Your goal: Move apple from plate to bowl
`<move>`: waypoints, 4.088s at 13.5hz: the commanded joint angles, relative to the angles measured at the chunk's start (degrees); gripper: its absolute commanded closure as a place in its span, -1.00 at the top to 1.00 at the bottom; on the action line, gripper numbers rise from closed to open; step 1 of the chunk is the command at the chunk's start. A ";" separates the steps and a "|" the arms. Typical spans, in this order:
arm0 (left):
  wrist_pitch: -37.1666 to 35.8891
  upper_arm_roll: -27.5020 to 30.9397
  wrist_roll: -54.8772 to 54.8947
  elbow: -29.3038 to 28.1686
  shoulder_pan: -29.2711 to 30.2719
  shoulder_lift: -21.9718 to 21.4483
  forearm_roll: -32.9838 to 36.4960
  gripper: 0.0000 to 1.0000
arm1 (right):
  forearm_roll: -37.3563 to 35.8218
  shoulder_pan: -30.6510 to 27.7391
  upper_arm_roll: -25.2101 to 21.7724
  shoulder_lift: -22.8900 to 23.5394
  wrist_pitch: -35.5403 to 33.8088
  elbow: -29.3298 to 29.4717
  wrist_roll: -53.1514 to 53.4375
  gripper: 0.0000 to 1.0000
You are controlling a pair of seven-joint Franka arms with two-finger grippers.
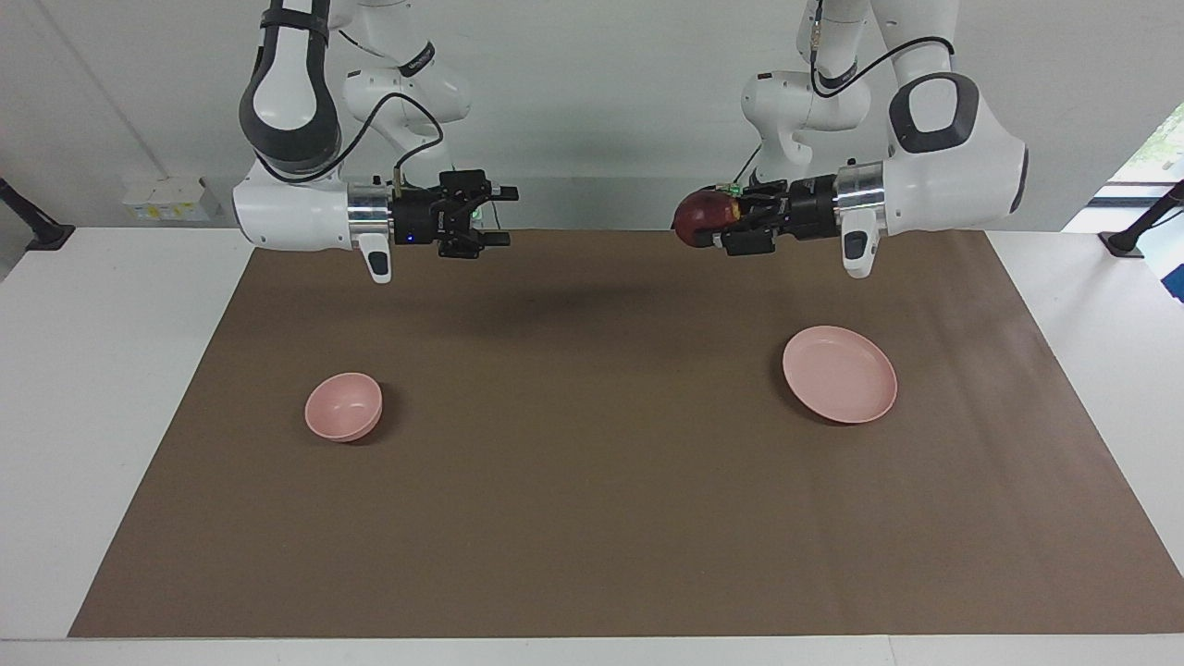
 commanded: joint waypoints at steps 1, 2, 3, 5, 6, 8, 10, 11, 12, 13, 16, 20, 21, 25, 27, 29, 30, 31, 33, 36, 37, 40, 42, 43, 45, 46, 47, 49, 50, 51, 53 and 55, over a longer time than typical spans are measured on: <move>9.68 0.65 -11.18 -3.24 -5.85 -1.64 -4.59 -1.00 | 2.74 2.26 -0.01 -1.81 3.35 -1.93 3.41 1.00; 12.67 0.65 -11.21 -4.82 -7.27 -1.64 -7.57 -1.00 | 3.88 3.05 -0.01 -1.81 4.23 -1.93 4.11 1.00; 16.19 0.47 -11.21 -6.66 -8.15 -1.46 -12.29 -1.00 | 4.15 4.27 -0.01 -1.81 5.45 -1.93 4.64 1.00; 22.34 0.29 -11.21 -9.22 -12.01 -1.29 -18.81 -1.00 | 5.02 4.55 -0.01 -1.72 6.43 -1.75 6.83 1.00; 24.46 0.29 -11.12 -9.93 -13.68 -1.11 -22.15 -1.00 | 5.99 4.55 -0.01 -1.63 6.43 -1.75 7.45 1.00; 27.98 0.29 -11.12 -10.98 -17.11 -1.20 -23.94 -1.00 | 6.26 4.38 -0.01 -1.45 6.69 -1.49 9.03 1.00; 28.52 0.21 -10.94 -11.69 -18.70 -1.55 -24.73 -1.00 | 6.26 4.20 -0.10 -0.93 7.84 -0.88 11.32 1.00; 29.74 0.21 -10.94 -11.78 -20.62 -1.72 -24.82 -1.00 | 6.26 3.94 -0.10 -0.75 8.10 -0.61 11.94 1.00; 31.84 0.21 -11.03 -12.13 -22.55 -1.99 -25.08 -1.00 | 6.26 3.76 -0.10 -0.66 8.28 -0.52 12.55 1.00; 32.30 0.21 -11.03 -12.30 -23.79 -2.16 -25.78 -1.00 | 6.17 3.67 -0.18 -0.32 8.45 -0.17 12.99 1.00; 37.29 0.21 -11.03 -12.31 -27.31 -2.25 -29.63 -1.00 | 6.17 3.67 -0.10 -0.22 8.37 0.09 13.00 1.00; 41.09 -1.20 -11.03 -11.87 -28.73 -1.64 -31.68 -1.00 | 5.12 2.88 -0.19 -0.31 6.62 0.01 13.00 1.00; 41.09 -1.20 -11.03 -11.87 -28.73 -1.64 -31.68 -1.00 | 5.12 2.88 -0.19 -0.31 6.44 0.01 13.00 1.00; 41.36 -1.20 -11.03 -11.69 -28.64 -1.55 -31.68 -1.00 | 4.94 2.88 -0.19 -0.22 6.52 0.09 13.09 -0.14; 41.36 -1.20 -10.94 -11.69 -28.64 -1.55 -31.68 -1.00 | 4.85 2.88 -0.19 -0.22 6.52 0.09 13.87 -1.00; 41.36 -1.11 -10.94 -11.52 -28.64 -1.46 -31.59 -1.00 | 4.85 2.71 -0.27 -0.14 6.52 0.18 14.32 -1.00; 41.36 -1.11 -10.94 -11.51 -28.64 -1.46 -31.59 -0.10 | 4.77 2.71 -0.19 -0.05 6.52 0.27 14.32 -1.00; 41.36 -1.11 -10.77 -11.43 -28.55 -1.46 -31.33 0.99 | 4.77 2.71 -0.27 -0.05 6.52 0.36 14.40 -1.00; 41.01 -1.02 -7.97 -11.43 -28.12 -1.55 -30.71 1.00 | 3.89 2.18 -0.27 0.04 6.43 0.36 14.40 -1.00; 39.95 -0.76 -5.41 -11.95 -25.58 -1.73 -29.32 1.00 | 1.53 0.86 -0.27 0.39 6.00 1.05 14.14 -1.00; 38.82 -0.76 -5.23 -11.69 -24.26 -1.73 -25.13 1.00 | -0.75 0.60 -0.27 1.26 5.91 2.19 14.05 -1.00; 32.59 -0.23 -5.06 -11.08 -19.17 -1.99 -15.63 1.00 | -9.09 -0.98 -0.27 4.60 6.17 7.37 13.88 -1.00; 27.59 -0.14 -4.62 -9.33 -15.92 -1.90 -5.71 1.00 | -15.77 -1.51 -0.27 6.27 7.05 10.10 13.88 -1.00; 25.12 -0.23 -4.44 -7.93 -13.54 -1.47 -1.75 1.00 | -18.85 -1.77 -0.27 7.32 7.05 11.85 14.14 -1.00; 22.12 -0.14 -0.33 -6.34 -10.46 -1.55 5.12 1.00 | -28.15 -2.13 -0.36 8.65 8.53 13.80 14.14 -1.00; 20.28 -0.14 2.74 -5.72 -8.70 -1.55 8.02 1.00 | -30.89 -2.82 -0.45 8.74 9.06 13.89 14.23 -1.00; 19.05 -0.14 5.90 -5.19 -7.47 -1.55 10.75 1.00 | -33.96 -2.92 -0.45 8.74 9.24 13.89 14.32 -1.00; 17.72 -0.14 10.22 -3.44 -6.05 -1.55 17.33 1.00 | -41.25 -2.31 -0.36 8.83 12.74 13.89 14.40 -1.00; 17.19 -0.14 11.20 -2.91 -5.96 -1.55 21.54 1.00 | -45.64 -2.04 -0.27 8.92 14.59 13.89 14.14 -1.00; 16.84 -0.23 12.86 -2.47 -5.44 -1.46 25.41 1.00 | -49.69 -1.87 0.07 9.18 16.26 13.89 13.27 -1.00; 16.84 -0.14 19.61 -2.38 -3.43 -1.46 29.39 1.00 | -55.68 -0.73 0.43 9.61 20.47 13.72 10.12 -1.00; 16.75 -0.14 25.94 -1.15 -0.62 -1.38 32.63 1.00 | -63.04 1.55 0.43 10.06 25.74 13.54 9.39 -1.00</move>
